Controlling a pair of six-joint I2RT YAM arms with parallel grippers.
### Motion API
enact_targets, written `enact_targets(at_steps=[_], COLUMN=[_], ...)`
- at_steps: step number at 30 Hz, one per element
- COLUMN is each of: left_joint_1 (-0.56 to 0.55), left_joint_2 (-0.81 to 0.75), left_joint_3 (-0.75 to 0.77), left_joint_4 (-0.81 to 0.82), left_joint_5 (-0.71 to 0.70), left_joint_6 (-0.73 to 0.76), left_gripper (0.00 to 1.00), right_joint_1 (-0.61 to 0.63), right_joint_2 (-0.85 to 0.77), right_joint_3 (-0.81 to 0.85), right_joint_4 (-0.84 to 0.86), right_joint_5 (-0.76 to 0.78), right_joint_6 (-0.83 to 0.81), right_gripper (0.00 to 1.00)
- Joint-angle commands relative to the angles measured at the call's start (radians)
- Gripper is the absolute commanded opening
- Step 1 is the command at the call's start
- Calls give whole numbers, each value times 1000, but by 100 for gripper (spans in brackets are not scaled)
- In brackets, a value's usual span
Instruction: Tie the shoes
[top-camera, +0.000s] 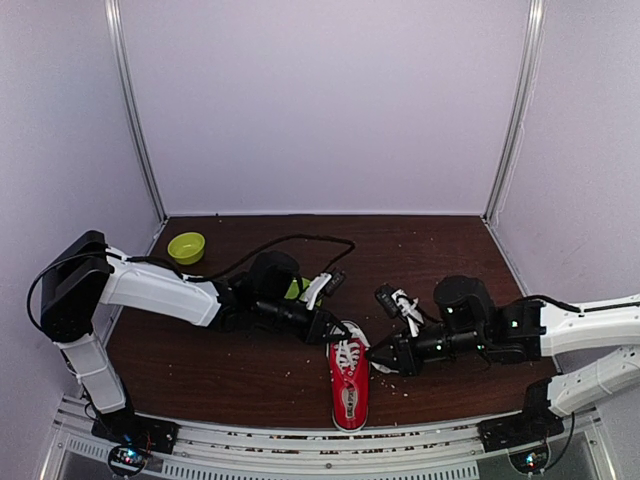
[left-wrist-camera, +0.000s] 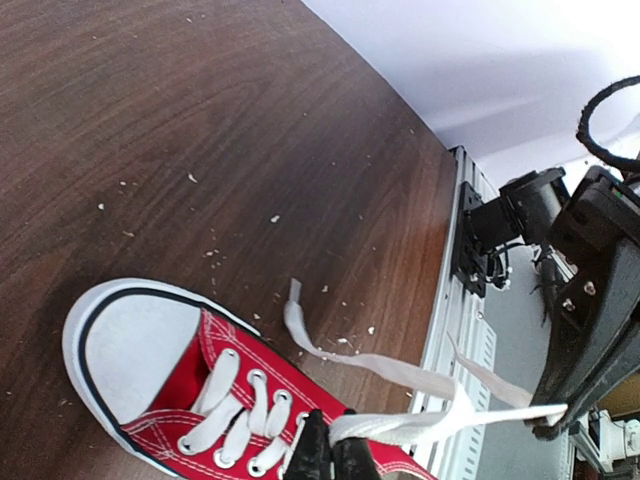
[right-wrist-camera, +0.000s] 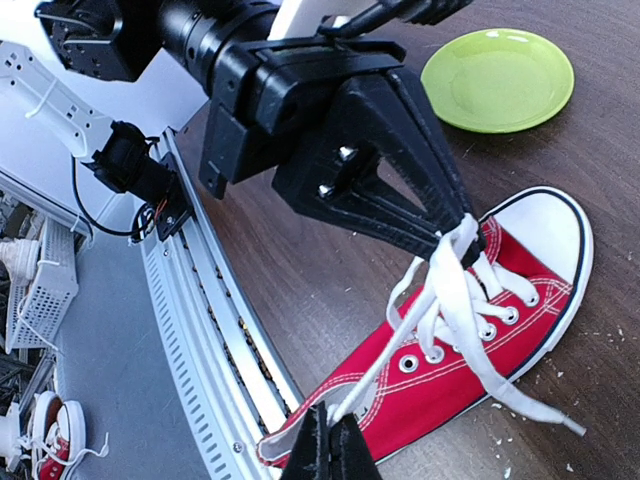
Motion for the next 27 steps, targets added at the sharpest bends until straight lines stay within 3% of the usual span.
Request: enact_targets(at_steps=[1, 12, 15, 18, 27], left_joint_1=[3, 3, 3, 3, 4], left_joint_2=[-25, -42, -52, -62, -72], left_joint_3=[12, 9, 7, 2, -5], left_joint_4=[5, 16, 5, -12, -21], left_joint_5=[6, 66, 80, 84, 88], left_joint_6=[26, 57, 75, 92, 111], left_gripper=[0, 0, 0, 0, 0], right_joint_1=[52, 144, 165, 178, 153], right_joint_2=[20, 336, 417, 444, 248], right_joint_3=[67, 253, 321, 352, 280], right_joint_4=[-81, -1, -8, -29, -142], right_joint_5=[59, 48, 35, 45, 163], right_joint_6=[27, 13, -2, -20, -69], right_gripper=[0, 1, 17, 25, 56])
